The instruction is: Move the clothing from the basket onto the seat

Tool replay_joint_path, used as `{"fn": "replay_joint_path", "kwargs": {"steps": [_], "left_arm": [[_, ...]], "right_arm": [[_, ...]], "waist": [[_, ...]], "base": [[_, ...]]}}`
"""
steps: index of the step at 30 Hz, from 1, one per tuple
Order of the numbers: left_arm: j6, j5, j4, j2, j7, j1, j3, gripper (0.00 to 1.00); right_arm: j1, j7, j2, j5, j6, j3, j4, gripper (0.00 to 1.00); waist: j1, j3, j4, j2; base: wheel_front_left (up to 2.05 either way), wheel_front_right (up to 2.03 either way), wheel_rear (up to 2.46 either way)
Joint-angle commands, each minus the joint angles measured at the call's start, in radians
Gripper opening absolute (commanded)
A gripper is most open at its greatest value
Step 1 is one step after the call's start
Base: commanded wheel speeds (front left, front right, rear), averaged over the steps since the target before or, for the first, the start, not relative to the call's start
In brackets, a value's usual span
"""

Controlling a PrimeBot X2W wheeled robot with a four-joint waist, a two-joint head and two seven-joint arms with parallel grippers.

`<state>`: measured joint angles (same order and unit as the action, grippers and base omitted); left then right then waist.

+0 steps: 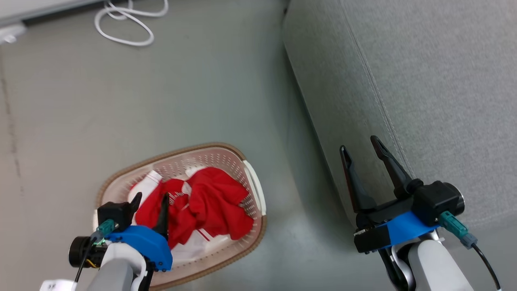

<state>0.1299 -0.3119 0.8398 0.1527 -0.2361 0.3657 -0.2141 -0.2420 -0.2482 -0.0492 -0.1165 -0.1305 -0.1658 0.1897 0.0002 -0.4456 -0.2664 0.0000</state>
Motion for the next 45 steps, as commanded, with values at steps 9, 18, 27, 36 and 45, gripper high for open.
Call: {"fn": "replay_joint_path", "kwargs": {"steps": [9,18,27,36,45], "left_arm": [[0.001,-0.075,0.106,0.051,0.052,0.109,-0.147,1.0],[0.001,-0.112,0.192,0.088,0.1,0.175,-0.208,1.0],[0.0,-0.113,0.28,0.098,0.13,0.254,-0.231,1.0],[-0.048,-0.12,0.362,0.09,0.177,0.321,-0.231,0.37],[-0.019,-0.142,0.386,0.086,0.153,0.343,-0.237,0.0]], "right_arm": [[-0.045,-0.017,-0.002,-0.045,0.0,-0.026,-0.005,1.0],[-0.06,-0.017,-0.002,-0.056,0.0,-0.037,-0.044,1.0],[-0.068,-0.017,-0.002,-0.081,0.0,-0.048,-0.077,1.0],[-0.073,-0.018,-0.002,-0.085,0.0,-0.044,-0.096,1.0],[-0.084,-0.018,-0.002,-0.088,0.0,-0.047,-0.091,1.0]], "waist": [[-0.0002,-0.158,-0.091,0.0],[-0.0002,-0.243,-0.117,0.0],[-0.0002,-0.313,-0.138,0.0],[-0.0002,-0.355,-0.14,0.0],[-0.0002,-0.352,-0.135,0.0]], "base": [[0.0,0.0,0.0],[0.0,0.0,0.0],[0.0,0.0,0.0],[0.0,0.0,0.0],[0.0,0.0,0.0]]}}
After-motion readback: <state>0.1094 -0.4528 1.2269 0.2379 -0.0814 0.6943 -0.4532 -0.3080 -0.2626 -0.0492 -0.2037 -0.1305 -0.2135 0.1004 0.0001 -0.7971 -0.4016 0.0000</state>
